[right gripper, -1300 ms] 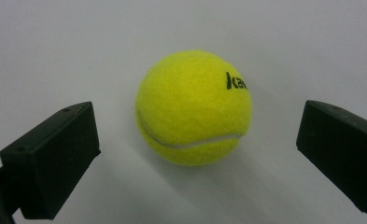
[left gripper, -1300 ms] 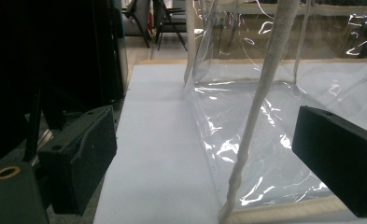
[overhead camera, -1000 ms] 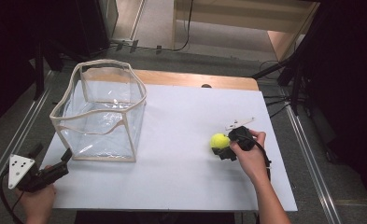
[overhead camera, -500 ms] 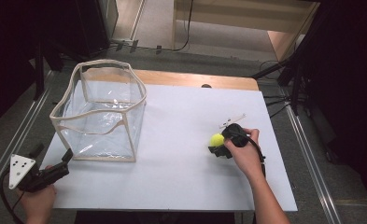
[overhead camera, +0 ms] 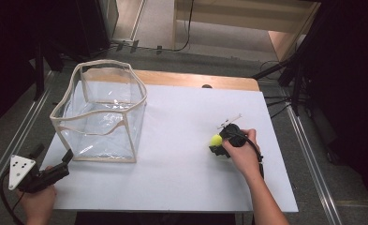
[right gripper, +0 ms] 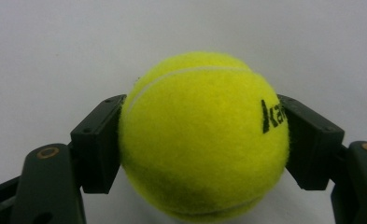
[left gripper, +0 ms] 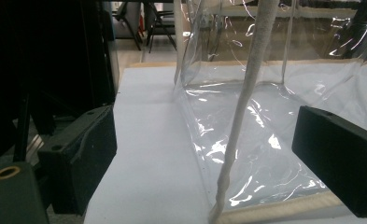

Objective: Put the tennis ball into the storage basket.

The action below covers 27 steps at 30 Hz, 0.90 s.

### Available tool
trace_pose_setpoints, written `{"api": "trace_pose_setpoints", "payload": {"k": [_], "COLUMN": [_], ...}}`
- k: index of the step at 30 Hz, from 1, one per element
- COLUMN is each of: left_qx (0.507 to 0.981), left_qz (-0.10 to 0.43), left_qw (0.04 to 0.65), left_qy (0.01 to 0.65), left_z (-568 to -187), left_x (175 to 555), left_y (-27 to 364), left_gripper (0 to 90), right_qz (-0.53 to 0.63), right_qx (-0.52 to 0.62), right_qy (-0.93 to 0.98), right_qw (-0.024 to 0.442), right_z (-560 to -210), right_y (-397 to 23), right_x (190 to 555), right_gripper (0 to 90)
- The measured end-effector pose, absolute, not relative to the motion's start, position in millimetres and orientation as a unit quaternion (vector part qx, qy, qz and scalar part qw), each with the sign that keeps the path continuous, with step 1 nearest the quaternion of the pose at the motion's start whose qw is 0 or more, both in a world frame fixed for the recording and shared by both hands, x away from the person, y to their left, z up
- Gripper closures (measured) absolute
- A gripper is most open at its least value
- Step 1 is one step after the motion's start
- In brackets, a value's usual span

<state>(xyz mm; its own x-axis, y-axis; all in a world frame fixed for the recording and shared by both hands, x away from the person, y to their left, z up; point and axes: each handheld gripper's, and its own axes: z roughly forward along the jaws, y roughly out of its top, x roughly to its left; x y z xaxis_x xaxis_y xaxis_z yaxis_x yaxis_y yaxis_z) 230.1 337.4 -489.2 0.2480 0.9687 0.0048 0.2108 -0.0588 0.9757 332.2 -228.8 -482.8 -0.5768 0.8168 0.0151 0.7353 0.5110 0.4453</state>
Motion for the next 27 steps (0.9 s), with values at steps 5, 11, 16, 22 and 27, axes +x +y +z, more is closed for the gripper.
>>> {"api": "trace_pose_setpoints", "payload": {"k": [5, 11, 16, 22, 27], "left_qx": [0.616, 0.616, 0.618, 0.617, 0.617], "left_qz": [0.385, 0.382, 0.383, 0.383, 0.384], "left_qw": [0.494, 0.498, 0.495, 0.496, 0.494], "left_qy": [0.477, 0.476, 0.476, 0.477, 0.477], "left_z": [-489, -489, -489, -489, -489], "left_x": [230, 230, 230, 230, 230], "left_y": [337, 338, 337, 337, 336], "left_gripper": [6.9, 6.9, 6.9, 6.9, 6.9], "right_qz": [0.213, 0.223, 0.23, 0.235, 0.244], "right_qx": [0.447, 0.438, 0.428, 0.414, 0.401], "right_qy": [0.863, 0.867, 0.87, 0.876, 0.88], "right_qw": [0.097, 0.084, 0.084, 0.076, 0.072], "right_z": [-481, -475, -471, -468, -462], "right_y": [-229, -224, -216, -203, -191], "right_x": [332, 334, 336, 338, 341], "right_gripper": [23.4, 23.5, 23.5, 23.6, 23.6]}}
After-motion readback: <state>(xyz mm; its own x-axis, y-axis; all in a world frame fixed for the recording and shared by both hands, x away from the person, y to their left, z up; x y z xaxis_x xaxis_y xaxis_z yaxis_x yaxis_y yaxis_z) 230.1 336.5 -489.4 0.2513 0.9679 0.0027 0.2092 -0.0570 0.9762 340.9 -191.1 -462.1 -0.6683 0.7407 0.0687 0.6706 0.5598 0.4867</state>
